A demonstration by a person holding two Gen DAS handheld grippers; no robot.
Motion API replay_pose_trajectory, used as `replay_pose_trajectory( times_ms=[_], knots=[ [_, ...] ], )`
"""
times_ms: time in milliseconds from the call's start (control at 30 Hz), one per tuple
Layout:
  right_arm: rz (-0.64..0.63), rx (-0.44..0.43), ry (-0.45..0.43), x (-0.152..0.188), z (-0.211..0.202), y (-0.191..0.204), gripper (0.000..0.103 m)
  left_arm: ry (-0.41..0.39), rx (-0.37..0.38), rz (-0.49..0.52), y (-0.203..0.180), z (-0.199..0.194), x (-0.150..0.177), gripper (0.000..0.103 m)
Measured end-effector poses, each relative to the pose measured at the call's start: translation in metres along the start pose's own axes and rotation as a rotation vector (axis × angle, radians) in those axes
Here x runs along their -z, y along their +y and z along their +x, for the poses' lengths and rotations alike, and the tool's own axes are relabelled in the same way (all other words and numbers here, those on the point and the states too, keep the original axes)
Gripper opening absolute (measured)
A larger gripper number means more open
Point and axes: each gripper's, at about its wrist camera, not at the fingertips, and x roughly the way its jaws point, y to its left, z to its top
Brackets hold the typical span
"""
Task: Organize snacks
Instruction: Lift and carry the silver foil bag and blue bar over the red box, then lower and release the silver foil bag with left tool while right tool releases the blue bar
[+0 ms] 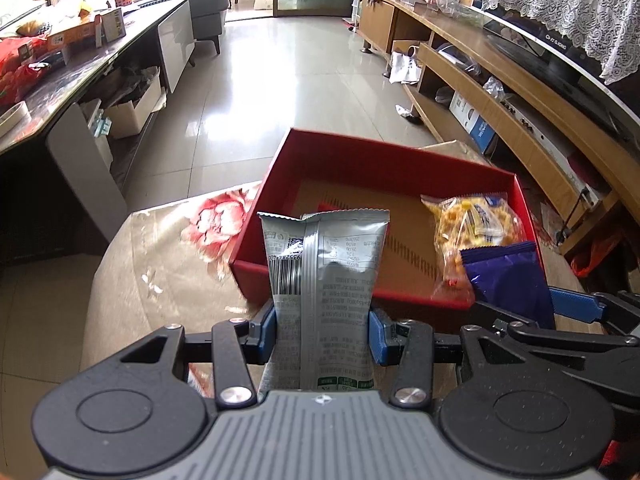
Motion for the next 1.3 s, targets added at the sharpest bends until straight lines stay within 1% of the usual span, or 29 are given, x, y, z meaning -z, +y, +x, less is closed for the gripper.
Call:
replay_pose_trajectory(
  times_ms=[200,467,867,1000,1300],
  knots=[
    [0.016,0.008,-0.009,-0.016,0.011,-0.009,0.074,-0.007,-0.007,-0.001,-0.005,0.015,-0.019,0.042],
    [0.03,0.027,-0.007,-0.034,0.029,-0.02,0.074,-0.007,-0.018,0.004,-0.014,0.035,-0.038,0.042],
    [0.034,0.042,-0.005,-0.05,0.049,-0.03,0.074,-0.027,-0.026,0.025,-0.03,0.059,-0.064,0.042],
    [0.035,0.035,-0.012,-0.056,0.057,-0.032,0.074,-0.034,-0.032,0.033,-0.033,0.068,-0.072,0.042],
    [0.043,0.028,-0.001,-0.058,0.081,-0.032,0.074,-0.004,-0.05,0.028,-0.031,0.098,-0.08,0.042]
  ],
)
